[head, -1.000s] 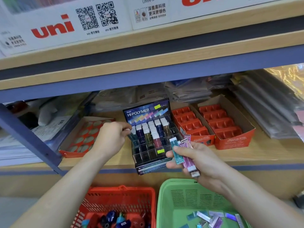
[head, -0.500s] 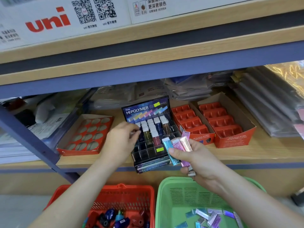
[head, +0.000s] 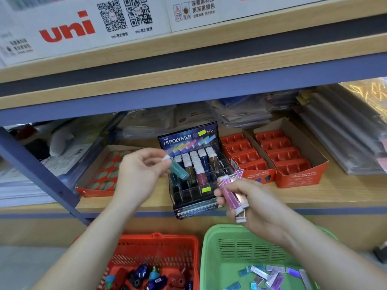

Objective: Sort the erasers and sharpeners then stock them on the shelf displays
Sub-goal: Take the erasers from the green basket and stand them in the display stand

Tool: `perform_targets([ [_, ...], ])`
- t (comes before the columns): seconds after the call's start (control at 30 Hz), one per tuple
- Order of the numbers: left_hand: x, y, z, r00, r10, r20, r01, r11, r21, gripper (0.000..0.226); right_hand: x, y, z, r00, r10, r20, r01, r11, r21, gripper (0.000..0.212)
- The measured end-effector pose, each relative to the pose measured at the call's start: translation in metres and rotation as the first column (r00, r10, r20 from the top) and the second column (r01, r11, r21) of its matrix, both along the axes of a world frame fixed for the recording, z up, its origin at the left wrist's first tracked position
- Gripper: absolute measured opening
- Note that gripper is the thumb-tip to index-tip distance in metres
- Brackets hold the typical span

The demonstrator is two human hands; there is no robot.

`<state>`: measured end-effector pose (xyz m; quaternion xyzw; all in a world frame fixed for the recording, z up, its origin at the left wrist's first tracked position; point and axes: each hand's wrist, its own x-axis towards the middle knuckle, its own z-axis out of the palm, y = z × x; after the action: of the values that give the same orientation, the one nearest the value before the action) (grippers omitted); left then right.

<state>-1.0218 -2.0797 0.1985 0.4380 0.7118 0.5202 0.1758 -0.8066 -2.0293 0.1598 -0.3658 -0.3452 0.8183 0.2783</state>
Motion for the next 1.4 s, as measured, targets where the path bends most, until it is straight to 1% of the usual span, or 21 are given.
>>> perform_targets([
  [0.07,-0.016,0.006,-0.002,0.986,0.039,-0.163,-0.042,0.999,-0.013,0.014,0.002,0.001,0.003,1.0,-0.013,-0.026,0.013,0.999,-0.034,0.021],
  [0.13,-0.024,0.012,-0.011,0.958,0.02,-0.286,-0.041,0.997,-0.066,0.02,0.002,0.0,0.004,0.999,-0.005,-0.036,0.004,0.999,-0.033,0.021],
  [0.2,-0.029,0.017,-0.023,0.917,-0.001,-0.4,-0.044,0.994,-0.102,0.019,0.002,0.0,0.003,1.0,0.005,-0.024,-0.005,1.0,-0.007,0.019],
  [0.3,-0.033,0.023,-0.032,0.869,-0.012,-0.495,-0.037,0.995,-0.09,0.006,0.003,0.0,-0.003,1.0,-0.008,0.009,0.008,0.999,0.031,0.017],
  [0.4,-0.036,0.027,-0.033,0.778,-0.05,-0.626,-0.025,0.993,-0.111,0.011,0.002,0.002,-0.004,0.999,-0.037,0.035,0.036,0.999,0.039,0.018],
  [0.53,-0.034,0.028,-0.038,0.692,-0.097,-0.715,0.029,0.994,-0.107,0.012,0.004,0.002,0.0,0.997,-0.068,0.047,0.07,0.997,-0.027,0.016],
  [0.63,-0.037,0.03,-0.047,0.545,-0.149,-0.825,0.091,0.989,-0.119,0.017,0.005,0.002,0.002,0.998,-0.047,0.032,0.049,0.998,-0.042,0.011],
  [0.7,-0.039,0.029,-0.052,0.482,-0.156,-0.862,0.101,0.987,-0.122,0.02,0.004,0.001,0.001,0.999,-0.041,0.027,0.041,0.999,-0.028,0.011],
  [0.8,-0.039,0.026,-0.056,0.454,-0.158,-0.877,0.103,0.987,-0.125,0.024,0.004,0.0,0.0,0.998,-0.048,0.043,0.048,0.999,0.003,0.021],
  [0.87,-0.038,0.027,-0.054,0.467,-0.147,-0.872,0.071,0.989,-0.128,0.027,0.004,-0.001,0.0,0.997,-0.05,0.052,0.049,0.999,0.021,0.025],
  [0.93,-0.033,0.027,-0.049,0.532,-0.116,-0.839,0.031,0.993,-0.117,0.026,0.005,-0.002,0.001,0.997,-0.048,0.054,0.046,0.998,0.04,0.025],
  [0.97,-0.026,0.024,-0.044,0.597,-0.078,-0.798,0.012,0.996,-0.089,0.021,0.005,-0.002,0.002,0.997,-0.043,0.056,0.041,0.998,0.05,0.024],
  [1.0,-0.016,0.02,-0.038,0.694,-0.047,-0.718,0.0,0.998,-0.065,0.014,0.006,-0.003,0.003,0.997,-0.036,0.064,0.032,0.998,0.063,0.023],
  [1.03,-0.003,0.014,-0.031,0.809,-0.047,-0.586,0.008,0.998,-0.069,0.009,0.005,-0.004,0.004,0.997,-0.025,0.074,0.019,0.997,0.077,0.022],
  [1.07,0.011,0.008,-0.026,0.915,-0.093,-0.393,0.057,0.993,-0.101,0.008,0.005,-0.004,0.004,0.997,-0.01,0.08,0.003,0.996,0.092,0.022],
  [1.1,0.026,0.003,-0.022,0.971,-0.17,-0.17,0.148,0.98,-0.136,0.009,0.004,-0.005,0.005,0.997,0.004,0.082,-0.013,0.994,0.109,0.022],
  [1.13,0.039,-0.002,-0.021,0.972,-0.234,0.012,0.233,0.961,-0.146,0.008,0.003,-0.005,0.005,0.996,0.019,0.083,-0.03,0.991,0.128,0.021],
  [1.17,0.048,-0.007,-0.022,0.955,-0.272,0.121,0.288,0.946,-0.147,0.007,0.002,-0.006,0.004,0.996,0.033,0.086,-0.045,0.989,0.143,0.019],
  [1.2,0.055,-0.01,-0.023,0.937,-0.291,0.193,0.32,0.937,-0.142,0.01,0.001,-0.006,0.003,0.995,0.044,0.094,-0.059,0.986,0.157,0.019],
  [1.3,0.06,-0.013,-0.028,0.899,-0.268,0.346,0.323,0.94,-0.11,0.017,0.001,-0.008,0.001,0.991,0.06,0.119,-0.082,0.979,0.187,0.021],
  [1.4,0.058,-0.015,-0.031,0.862,-0.226,0.454,0.276,0.96,-0.046,0.019,0.003,-0.004,0.001,0.998,0.006,0.067,-0.013,0.996,0.094,0.022],
])
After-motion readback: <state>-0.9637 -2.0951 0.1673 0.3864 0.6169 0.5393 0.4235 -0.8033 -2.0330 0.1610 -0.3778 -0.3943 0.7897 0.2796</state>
